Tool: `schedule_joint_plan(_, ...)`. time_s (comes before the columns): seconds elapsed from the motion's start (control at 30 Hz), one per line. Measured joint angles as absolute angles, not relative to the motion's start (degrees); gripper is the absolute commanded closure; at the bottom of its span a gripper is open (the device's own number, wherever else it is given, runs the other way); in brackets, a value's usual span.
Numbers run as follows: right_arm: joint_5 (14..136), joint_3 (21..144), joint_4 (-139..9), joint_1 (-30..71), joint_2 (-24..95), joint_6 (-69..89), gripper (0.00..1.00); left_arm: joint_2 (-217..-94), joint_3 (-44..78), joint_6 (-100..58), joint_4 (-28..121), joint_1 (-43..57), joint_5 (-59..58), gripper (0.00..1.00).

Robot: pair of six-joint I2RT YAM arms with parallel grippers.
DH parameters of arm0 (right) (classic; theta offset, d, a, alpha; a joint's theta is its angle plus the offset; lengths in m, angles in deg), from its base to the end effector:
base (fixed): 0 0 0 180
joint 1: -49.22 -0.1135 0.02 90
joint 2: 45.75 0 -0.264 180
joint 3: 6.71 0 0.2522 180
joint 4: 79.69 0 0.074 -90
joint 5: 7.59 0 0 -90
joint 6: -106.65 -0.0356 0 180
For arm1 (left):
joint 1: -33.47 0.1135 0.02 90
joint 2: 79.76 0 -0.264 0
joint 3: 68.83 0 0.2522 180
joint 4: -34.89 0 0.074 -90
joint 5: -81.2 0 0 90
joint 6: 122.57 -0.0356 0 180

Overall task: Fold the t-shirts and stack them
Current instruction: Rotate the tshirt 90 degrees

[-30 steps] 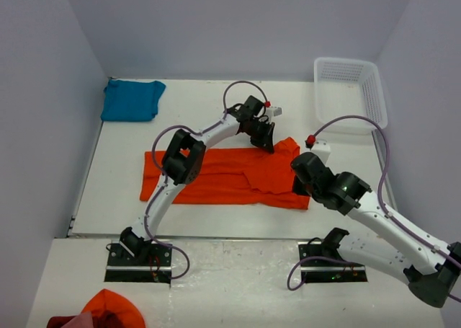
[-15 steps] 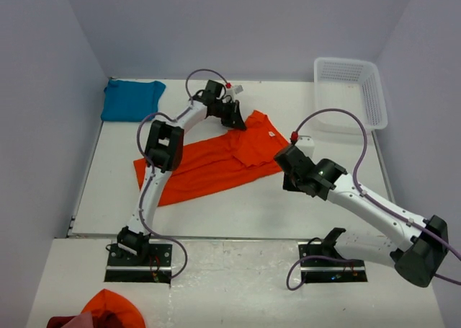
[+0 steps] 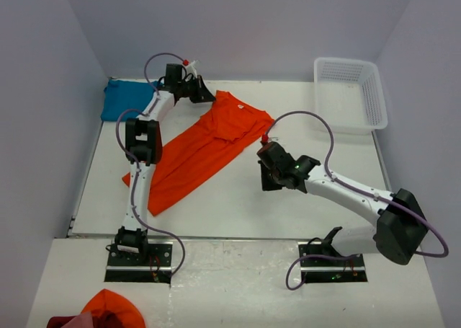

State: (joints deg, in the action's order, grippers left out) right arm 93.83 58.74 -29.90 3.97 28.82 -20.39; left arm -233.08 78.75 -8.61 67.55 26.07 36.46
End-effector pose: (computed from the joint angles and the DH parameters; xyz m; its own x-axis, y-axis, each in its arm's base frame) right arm 0.1845 0.1761 0.2348 -0.8572 -0.0260 -0.5143 -0.1350 0.9751 0.1757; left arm 0.5763 -0.1004 0.1453 -0.8239 -0.1812 -0.5370 0.3372 0.6048 -0.7214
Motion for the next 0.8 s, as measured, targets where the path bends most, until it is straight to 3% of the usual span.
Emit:
schedule_joint_plan(0.03,91.67,58.54,-31.52,3.79,29.85,-19.32,0.92,-233.06,79.49,-7.99,67.35,25.96,36.48,1.0)
schedule_joint_plan(0.13,86.62,59.13,-34.71,3.35,33.17,-16.81,0.67,-231.48,79.71,-6.62,66.19,25.83,36.96,1.0)
schedule_joint_plan(0.17,84.83,60.46,-34.67,3.29,34.98,-15.76,0.54,-229.87,78.05,-6.62,65.65,25.85,36.83,1.0)
schedule_joint_plan(0.27,80.61,66.78,-34.73,3.2,41.3,-13.37,0.47,-222.85,71.84,-7.14,66.39,25.9,36.19,0.96)
schedule_joint_plan(0.3,79.06,70.1,-34.56,3.2,43.97,-12.63,0.49,-220.53,70.68,-7.49,67.2,25.87,35.67,0.94)
schedule_joint_plan(0.33,77.75,73.27,-34.49,3.18,46.3,-12.04,0.71,-218.13,69.96,-8.04,68.1,25.85,35.03,0.93)
schedule_joint_plan(0.4,74.75,79.76,-35.15,3.09,51.03,-10.71,1.0,-213.56,69.68,-8.8,70.17,25.79,32.5,0.94)
schedule_joint_plan(0.63,57.03,97.62,-38.91,2.41,64.77,-11.54,1.0,-194.5,55.84,-8.41,75.2,25.59,16.46,1.0)
schedule_joint_plan(0.8,50.36,112.31,-37.97,0.32,78.35,-11.08,1.0,-187.44,43.87,-7.78,79.57,25.59,6.07,1.0)
